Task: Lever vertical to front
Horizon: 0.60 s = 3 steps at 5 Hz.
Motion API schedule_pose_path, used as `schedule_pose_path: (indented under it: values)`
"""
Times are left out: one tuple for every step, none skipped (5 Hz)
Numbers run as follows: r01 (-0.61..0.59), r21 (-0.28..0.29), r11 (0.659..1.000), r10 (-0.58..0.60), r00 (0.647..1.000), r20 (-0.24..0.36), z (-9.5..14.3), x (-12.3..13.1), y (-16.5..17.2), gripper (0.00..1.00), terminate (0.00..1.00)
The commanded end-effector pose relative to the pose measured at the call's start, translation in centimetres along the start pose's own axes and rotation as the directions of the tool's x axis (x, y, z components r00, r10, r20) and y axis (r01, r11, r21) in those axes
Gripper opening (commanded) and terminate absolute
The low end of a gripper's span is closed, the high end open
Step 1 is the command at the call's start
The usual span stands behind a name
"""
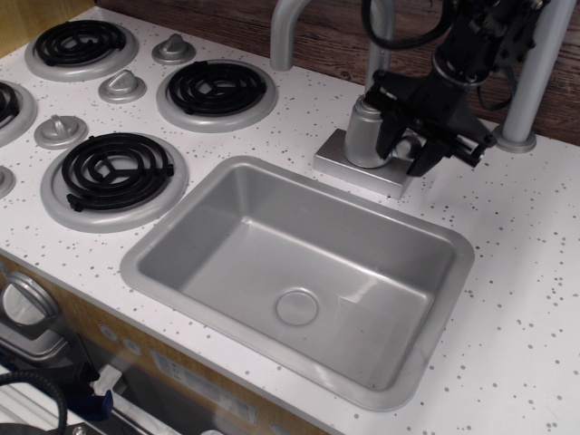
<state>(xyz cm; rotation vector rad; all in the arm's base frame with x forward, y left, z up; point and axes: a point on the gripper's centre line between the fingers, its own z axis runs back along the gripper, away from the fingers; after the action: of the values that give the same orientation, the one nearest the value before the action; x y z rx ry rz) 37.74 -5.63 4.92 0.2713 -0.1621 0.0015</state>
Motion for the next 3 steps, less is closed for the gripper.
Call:
schedule_pose_path:
  values:
    - [-0.019,-0.061,0.998,0.02,1.0,0.023,0.1,0.4,0.7,0.0,0.0]
    - [-0.025,-0.082,0.996,0.026,1.0,0.017,-0.8,0.0,0.5,0.0,0.0]
    - [-0.026,-0.093,0.995,0.028,0.999,0.02,-1.3,-0.1,0.4,0.0,0.0]
